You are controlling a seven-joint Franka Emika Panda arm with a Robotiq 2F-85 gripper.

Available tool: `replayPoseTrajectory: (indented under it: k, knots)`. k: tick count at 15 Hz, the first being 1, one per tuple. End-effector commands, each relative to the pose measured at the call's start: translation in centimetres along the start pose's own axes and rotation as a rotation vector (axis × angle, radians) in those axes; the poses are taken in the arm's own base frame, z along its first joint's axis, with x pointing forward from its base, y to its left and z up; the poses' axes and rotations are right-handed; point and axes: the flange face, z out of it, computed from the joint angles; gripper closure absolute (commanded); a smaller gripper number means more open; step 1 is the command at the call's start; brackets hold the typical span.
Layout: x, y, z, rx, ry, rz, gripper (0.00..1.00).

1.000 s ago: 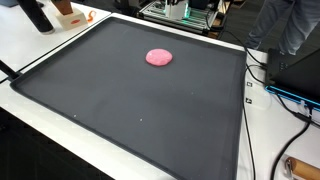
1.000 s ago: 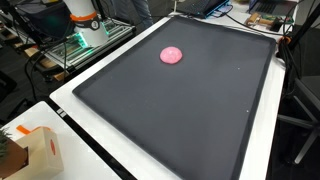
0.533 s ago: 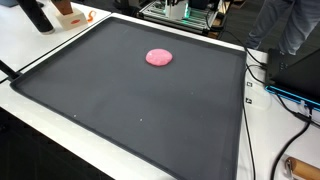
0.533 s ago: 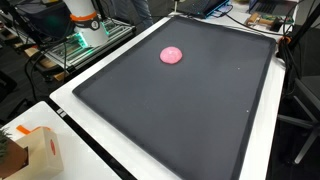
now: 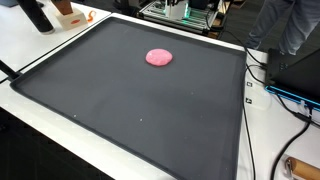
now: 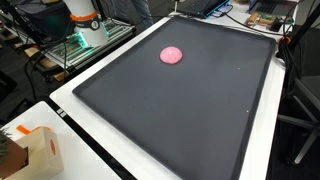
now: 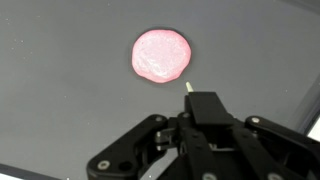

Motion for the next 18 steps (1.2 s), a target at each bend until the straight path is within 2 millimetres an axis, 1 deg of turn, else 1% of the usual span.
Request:
replayPoseTrajectory:
  k: [1,7,11,14,18]
  knots:
    - [0.1,0.4,1.6,0.021,-0.004,0.005,0.97]
    - [-0.1,2.3,7.0,0.065,-0.014,0.007,0.97]
    - [-0.1,3.1,10.2,0.117,0.010,-0.024,0.97]
    - [-0.1,3.2,12.1,0.138,0.021,-0.050,0.97]
    - [-0.1,3.4,14.0,0.146,0.025,-0.075,0.97]
